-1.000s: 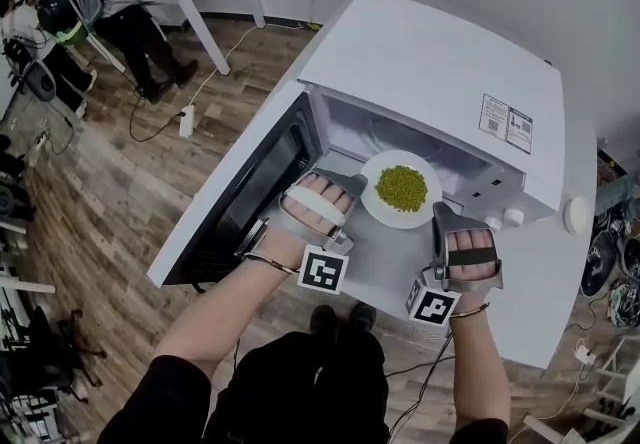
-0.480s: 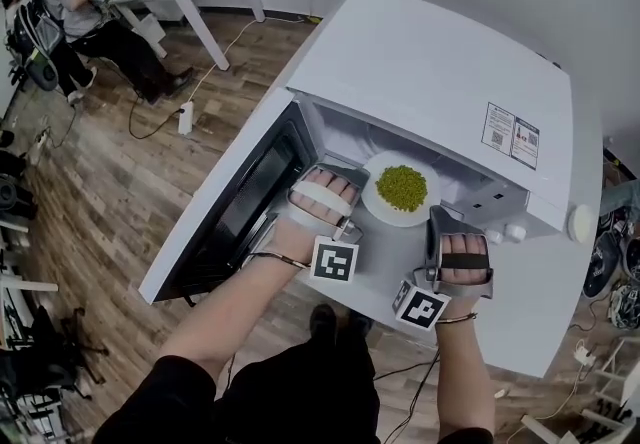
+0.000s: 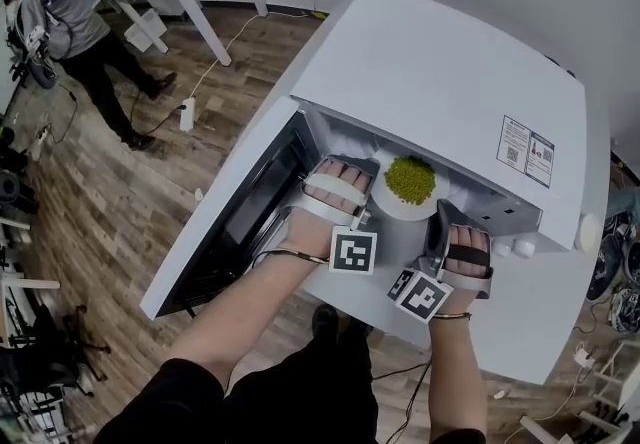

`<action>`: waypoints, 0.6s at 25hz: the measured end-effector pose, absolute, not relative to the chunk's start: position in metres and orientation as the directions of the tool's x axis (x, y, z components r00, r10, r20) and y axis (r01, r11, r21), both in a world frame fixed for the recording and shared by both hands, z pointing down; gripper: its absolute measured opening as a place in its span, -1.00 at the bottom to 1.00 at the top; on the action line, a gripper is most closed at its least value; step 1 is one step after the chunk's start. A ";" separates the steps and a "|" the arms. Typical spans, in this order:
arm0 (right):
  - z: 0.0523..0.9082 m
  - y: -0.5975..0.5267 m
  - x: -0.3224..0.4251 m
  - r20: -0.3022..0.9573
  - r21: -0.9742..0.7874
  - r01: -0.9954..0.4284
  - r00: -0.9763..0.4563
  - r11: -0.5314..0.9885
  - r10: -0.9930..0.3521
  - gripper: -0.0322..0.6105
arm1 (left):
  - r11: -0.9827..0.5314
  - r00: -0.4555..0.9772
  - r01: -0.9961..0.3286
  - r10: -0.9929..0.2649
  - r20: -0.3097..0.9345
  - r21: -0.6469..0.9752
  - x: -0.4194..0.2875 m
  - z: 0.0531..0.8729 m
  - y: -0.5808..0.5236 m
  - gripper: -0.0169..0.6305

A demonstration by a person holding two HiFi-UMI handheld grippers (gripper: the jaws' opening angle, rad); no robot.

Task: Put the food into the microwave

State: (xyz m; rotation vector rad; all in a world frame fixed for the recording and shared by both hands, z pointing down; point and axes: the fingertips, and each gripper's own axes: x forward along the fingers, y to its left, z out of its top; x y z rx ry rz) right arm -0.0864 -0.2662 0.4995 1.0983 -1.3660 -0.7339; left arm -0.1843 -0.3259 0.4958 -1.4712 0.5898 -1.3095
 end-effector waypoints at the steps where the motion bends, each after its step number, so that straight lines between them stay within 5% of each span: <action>1: 0.500 -0.268 -0.086 0.385 0.913 -0.192 0.120 0.359 -0.915 -0.68 | -0.347 0.284 0.258 -0.865 0.414 -0.902 -0.184 0.496 -0.328 -0.74; 10: 0.497 -0.270 -0.092 0.352 0.916 -0.229 0.064 0.330 -0.934 -0.53 | -0.341 0.272 0.246 -0.874 0.403 -0.907 -0.185 0.493 -0.339 -0.74; 15: 0.490 -0.249 -0.126 0.302 0.940 -0.140 -0.075 0.310 -0.950 -0.66 | -0.355 0.257 0.223 -0.877 0.407 -0.908 -0.188 0.489 -0.345 -0.74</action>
